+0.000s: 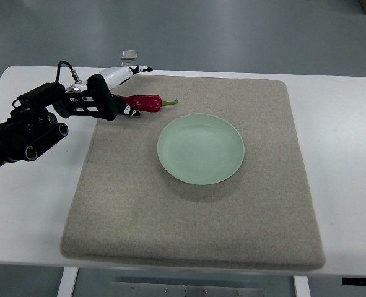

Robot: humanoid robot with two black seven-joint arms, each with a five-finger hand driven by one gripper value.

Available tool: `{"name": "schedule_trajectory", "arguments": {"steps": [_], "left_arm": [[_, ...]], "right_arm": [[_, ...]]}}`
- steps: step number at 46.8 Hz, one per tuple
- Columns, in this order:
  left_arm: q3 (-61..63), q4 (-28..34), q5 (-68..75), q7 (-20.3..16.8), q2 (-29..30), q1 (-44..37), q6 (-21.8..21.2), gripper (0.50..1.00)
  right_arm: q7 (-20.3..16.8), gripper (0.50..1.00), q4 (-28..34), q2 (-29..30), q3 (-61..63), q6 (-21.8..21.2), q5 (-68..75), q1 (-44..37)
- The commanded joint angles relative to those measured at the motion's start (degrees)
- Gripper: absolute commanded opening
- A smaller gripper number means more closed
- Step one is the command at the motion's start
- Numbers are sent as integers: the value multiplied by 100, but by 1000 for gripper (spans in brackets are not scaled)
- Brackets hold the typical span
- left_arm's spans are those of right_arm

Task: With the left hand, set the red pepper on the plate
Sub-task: 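Close the left hand fingers around the red pepper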

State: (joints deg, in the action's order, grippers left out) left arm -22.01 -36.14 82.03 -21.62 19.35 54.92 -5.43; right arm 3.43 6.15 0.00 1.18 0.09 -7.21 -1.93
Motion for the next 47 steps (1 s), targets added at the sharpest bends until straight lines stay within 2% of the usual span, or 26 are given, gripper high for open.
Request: {"name": "schedule_trajectory", "arguments": {"steps": [1, 9, 20, 23, 32, 47], "left_arm": [[65, 45, 15, 0, -1, 36, -2, 898], [74, 98, 15, 0, -36, 45, -28, 887], [127, 98, 32, 0, -106, 45, -107, 849], [153, 98, 41, 0, -142, 45, -142, 825], [390, 168, 41, 0, -168, 45, -389, 821], [391, 388, 41, -61, -326, 45, -415, 816]], "right_arm": [[0, 928, 0, 0, -4, 0, 0, 0], [0, 928, 0, 0, -4, 0, 0, 0], [0, 928, 0, 0, 5, 0, 0, 0], [0, 928, 0, 0, -4, 0, 0, 0], [0, 928, 0, 0, -4, 0, 0, 0], [0, 928, 0, 0, -4, 0, 0, 0]]}}
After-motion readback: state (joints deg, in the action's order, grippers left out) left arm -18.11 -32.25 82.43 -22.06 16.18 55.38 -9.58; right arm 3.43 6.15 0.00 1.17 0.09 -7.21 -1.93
